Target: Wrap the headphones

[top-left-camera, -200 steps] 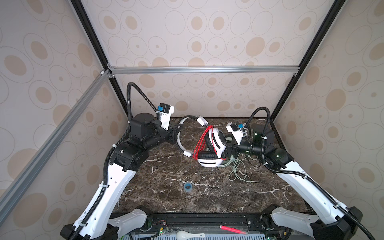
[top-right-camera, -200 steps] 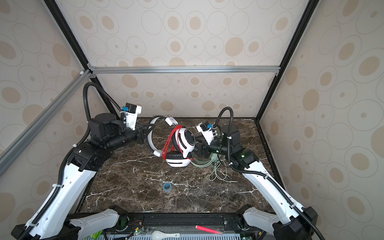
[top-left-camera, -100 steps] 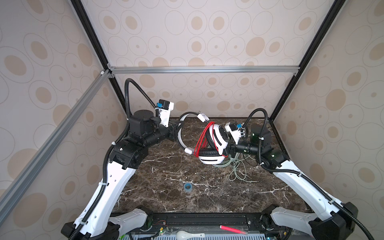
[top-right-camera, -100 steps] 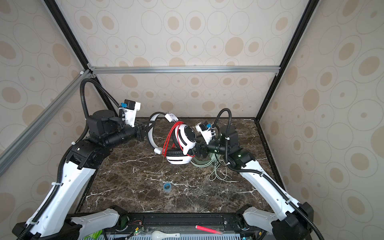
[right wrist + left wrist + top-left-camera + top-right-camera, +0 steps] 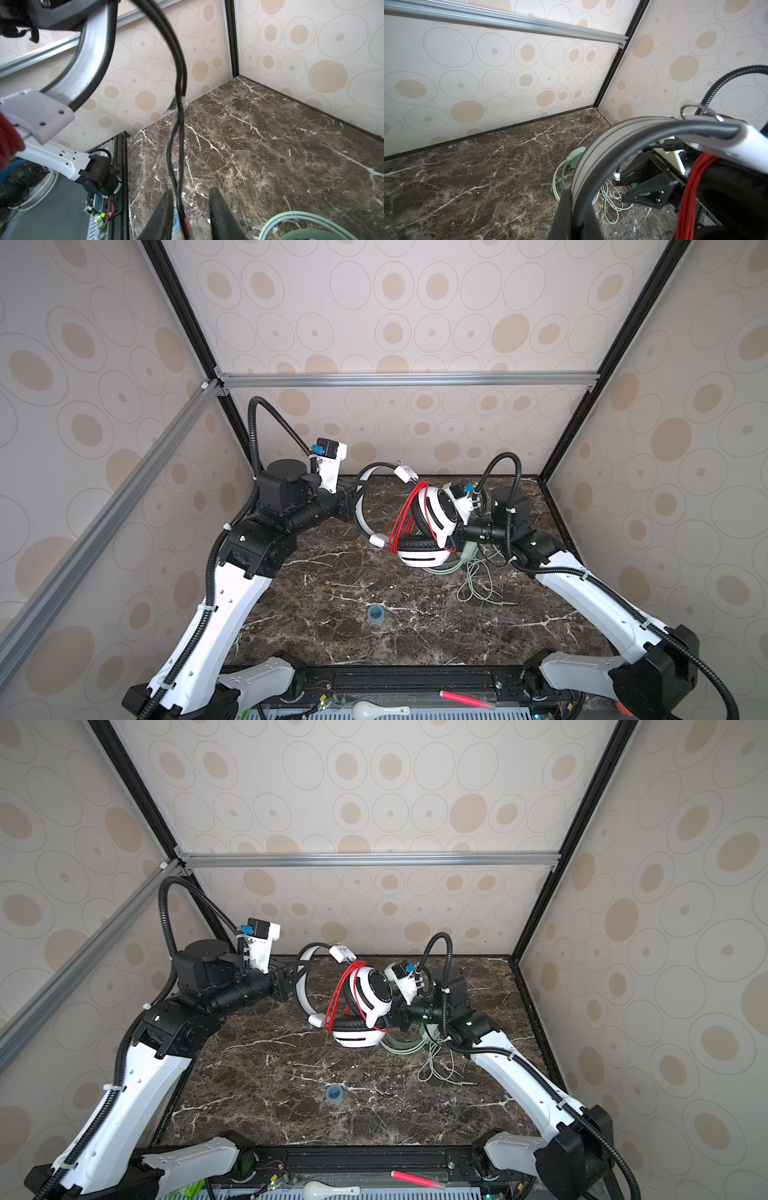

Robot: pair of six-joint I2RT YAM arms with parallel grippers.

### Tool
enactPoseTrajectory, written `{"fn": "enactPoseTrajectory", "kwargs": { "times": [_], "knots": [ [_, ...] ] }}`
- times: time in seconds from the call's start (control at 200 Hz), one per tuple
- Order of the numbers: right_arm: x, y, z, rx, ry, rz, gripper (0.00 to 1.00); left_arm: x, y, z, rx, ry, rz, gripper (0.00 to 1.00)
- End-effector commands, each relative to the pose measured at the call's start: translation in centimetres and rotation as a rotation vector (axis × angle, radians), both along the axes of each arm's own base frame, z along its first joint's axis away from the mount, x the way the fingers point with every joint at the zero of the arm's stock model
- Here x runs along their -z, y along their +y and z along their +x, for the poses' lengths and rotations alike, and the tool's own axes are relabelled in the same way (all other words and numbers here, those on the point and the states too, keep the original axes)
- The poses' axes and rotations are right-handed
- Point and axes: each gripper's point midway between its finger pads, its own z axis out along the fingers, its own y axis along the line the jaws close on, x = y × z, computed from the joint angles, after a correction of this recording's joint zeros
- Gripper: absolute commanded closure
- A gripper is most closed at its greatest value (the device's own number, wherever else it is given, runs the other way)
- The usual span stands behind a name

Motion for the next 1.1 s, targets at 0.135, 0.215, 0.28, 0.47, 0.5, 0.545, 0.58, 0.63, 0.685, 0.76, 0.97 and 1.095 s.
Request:
{"fn": "enactPoseTrajectory", "kwargs": {
  "times": [0.135, 0.215, 0.28, 0.47, 0.5, 0.545, 0.58, 0.63, 0.685, 0.76, 0.97, 1.095],
  "knots": [
    [-0.4, -0.2, 0.0, 0.009, -0.025, 0.010, 0.92, -4.6, 0.3, 0.0, -0.039, -0.091, -0.170, 1.00],
    [-0.3, -0.3, 0.2, 0.036, -0.025, 0.019, 0.96, -4.6, 0.4, 0.7, -0.073, -0.066, -0.225, 1.00],
    [-0.1, -0.4, 0.3, 0.071, -0.035, 0.019, 1.00, -4.5, 0.9, 1.4, -0.125, -0.036, -0.289, 1.00],
    [0.2, 0.0, 0.3, 0.141, -0.080, 0.001, 1.00, -4.3, 3.1, 3.3, -0.306, 0.035, -0.405, 1.00],
    [0.3, 0.2, 0.2, 0.149, -0.086, 0.000, 1.00, -4.1, 3.4, 3.6, -0.336, 0.045, -0.418, 1.00],
    [0.5, 0.4, 0.2, 0.163, -0.093, -0.008, 1.00, -4.0, 4.0, 4.0, -0.379, 0.057, -0.436, 1.00],
    [0.6, 0.6, 0.0, 0.173, -0.097, -0.014, 1.00, -3.8, 4.3, 4.2, -0.406, 0.065, -0.450, 1.00],
    [0.6, 0.8, -0.1, 0.182, -0.106, -0.014, 1.00, -3.5, 4.7, 4.6, -0.437, 0.078, -0.469, 1.00],
    [0.7, 1.0, -0.3, 0.200, -0.113, -0.015, 1.00, -3.2, 5.1, 5.0, -0.474, 0.089, -0.490, 1.00],
    [0.7, 1.2, -0.5, 0.221, -0.124, -0.020, 1.00, -2.8, 5.8, 5.5, -0.533, 0.101, -0.508, 1.00],
    [0.2, 1.8, -1.4, 0.241, -0.147, -0.031, 1.00, -2.3, 7.7, 7.0, -0.680, 0.103, -0.484, 1.00],
    [0.1, 2.3, -1.9, 0.263, -0.163, -0.047, 1.00, -1.8, 8.0, 7.8, -0.727, 0.111, -0.463, 1.00]
  ]
}}
